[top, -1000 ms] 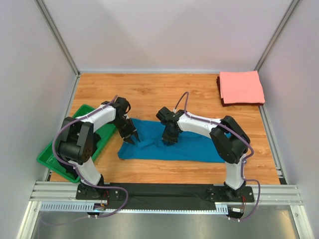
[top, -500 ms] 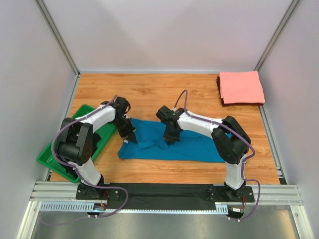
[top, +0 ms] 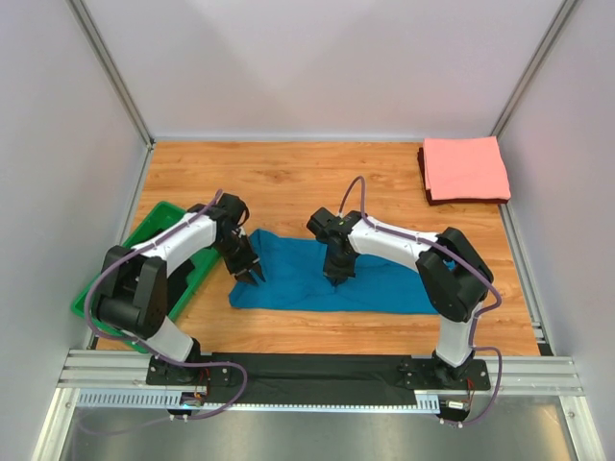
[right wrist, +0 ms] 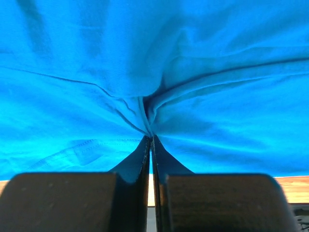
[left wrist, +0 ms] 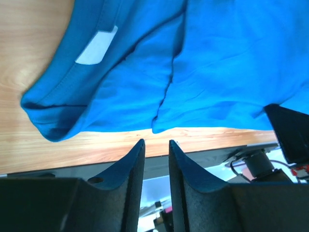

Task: Fold and stack the t-shirts
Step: Fold the tshirt

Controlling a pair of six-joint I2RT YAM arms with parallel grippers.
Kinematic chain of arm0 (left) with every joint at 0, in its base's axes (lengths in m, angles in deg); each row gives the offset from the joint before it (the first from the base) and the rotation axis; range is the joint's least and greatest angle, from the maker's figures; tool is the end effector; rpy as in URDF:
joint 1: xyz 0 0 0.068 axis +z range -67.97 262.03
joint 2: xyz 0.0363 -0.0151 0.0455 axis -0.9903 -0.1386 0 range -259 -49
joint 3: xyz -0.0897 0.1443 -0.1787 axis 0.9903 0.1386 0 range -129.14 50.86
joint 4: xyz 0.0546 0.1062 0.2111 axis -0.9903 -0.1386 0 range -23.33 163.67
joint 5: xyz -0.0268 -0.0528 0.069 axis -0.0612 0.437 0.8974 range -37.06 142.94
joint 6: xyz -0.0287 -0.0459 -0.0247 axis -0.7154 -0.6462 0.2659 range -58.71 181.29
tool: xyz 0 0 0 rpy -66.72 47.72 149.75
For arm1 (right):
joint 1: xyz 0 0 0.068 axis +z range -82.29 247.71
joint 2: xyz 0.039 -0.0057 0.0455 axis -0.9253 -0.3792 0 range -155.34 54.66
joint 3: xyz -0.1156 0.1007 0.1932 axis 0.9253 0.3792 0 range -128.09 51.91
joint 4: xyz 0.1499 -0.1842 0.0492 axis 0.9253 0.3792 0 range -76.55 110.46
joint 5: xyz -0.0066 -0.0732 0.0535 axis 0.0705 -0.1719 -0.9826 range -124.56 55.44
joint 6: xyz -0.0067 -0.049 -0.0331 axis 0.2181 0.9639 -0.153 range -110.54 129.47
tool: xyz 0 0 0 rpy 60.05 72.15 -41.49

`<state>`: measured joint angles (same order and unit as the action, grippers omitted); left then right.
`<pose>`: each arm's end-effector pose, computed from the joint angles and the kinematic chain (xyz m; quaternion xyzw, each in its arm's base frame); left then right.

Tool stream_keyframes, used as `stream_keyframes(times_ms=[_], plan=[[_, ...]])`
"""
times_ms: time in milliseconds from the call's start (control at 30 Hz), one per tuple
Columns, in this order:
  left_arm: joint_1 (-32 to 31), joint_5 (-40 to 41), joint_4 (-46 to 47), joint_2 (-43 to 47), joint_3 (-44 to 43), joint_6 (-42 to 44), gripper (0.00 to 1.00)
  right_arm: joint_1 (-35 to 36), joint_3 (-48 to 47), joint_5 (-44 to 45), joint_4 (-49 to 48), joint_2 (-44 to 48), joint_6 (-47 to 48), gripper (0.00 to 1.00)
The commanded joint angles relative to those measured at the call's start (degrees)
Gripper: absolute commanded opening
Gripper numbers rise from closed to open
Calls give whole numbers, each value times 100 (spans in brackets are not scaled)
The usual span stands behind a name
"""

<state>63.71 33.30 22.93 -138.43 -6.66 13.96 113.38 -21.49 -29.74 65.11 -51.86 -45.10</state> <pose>0.2373 -0.0940 0.1683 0.2357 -0.9547 0.1772 0.0393 0.2255 0.2257 0.1511 0.0794 0.9949 0.0080 0.0615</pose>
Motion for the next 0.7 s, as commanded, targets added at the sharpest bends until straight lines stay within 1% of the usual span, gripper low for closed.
stream_keyframes(times_ms=[0,67,100,133,167,200,267,300,333,367,400,433,467,500,533,567,600,633,667], plan=[[-188,-164,223,-65,39,-154,34,3,-68,-103,2,-61,244,3],[-206,-119,214,-162,-31,-66,34,3,-226,-122,116,-141,332,11],[-206,-41,153,-258,-214,39,34,12,-279,-122,195,-132,385,16],[-206,195,65,-329,-347,109,34,-5,-306,-122,204,-71,516,18],[-198,319,-118,-399,-522,188,34,-58,-323,-113,196,16,578,22],[-198,581,-199,-591,-880,363,34,-84,-306,-113,178,261,622,25],[-171,768,-383,-838,-1295,540,34,-311,-201,-43,178,526,780,29],[-171,908,-436,-1127,-1697,680,34,-435,-96,1,143,762,833,30],[-171,970,-498,-1286,-1910,742,34,-567,1,1,99,886,894,31],[-154,997,-620,-1462,-2113,786,34,-899,141,-7,38,1018,1017,31],[-145,1006,-682,-1785,-2515,839,34,-1102,456,-42,-128,1132,1079,31],[-136,1032,-761,-1945,-2719,918,33,-1304,589,-69,-208,1403,1132,31],[-127,1111,-910,-2095,-2895,936,33,-1767,730,-95,-305,1510,1228,32],[-119,1172,-955,-2383,-3184,971,33,-2007,853,-147,-488,1616,1264,32],[-110,1356,-1007,-2526,-3309,980,33,-2253,1037,-165,-568,1678,1308,33],[-57,1418,-1182,-2666,-3432,980,33,-2708,1091,-192,-630,1722,1352,33],[-31,1497,-1262,-2946,-3616,989,33,-2921,1118,-209,-744,1714,1465,33],[4,1507,-1359,-3045,-3687,980,33,-3115,1127,-175,-788,1687,1527,33],[57,1524,-1386,-3141,-3731,963,33,-3456,1118,-131,-806,1635,1580,32]])
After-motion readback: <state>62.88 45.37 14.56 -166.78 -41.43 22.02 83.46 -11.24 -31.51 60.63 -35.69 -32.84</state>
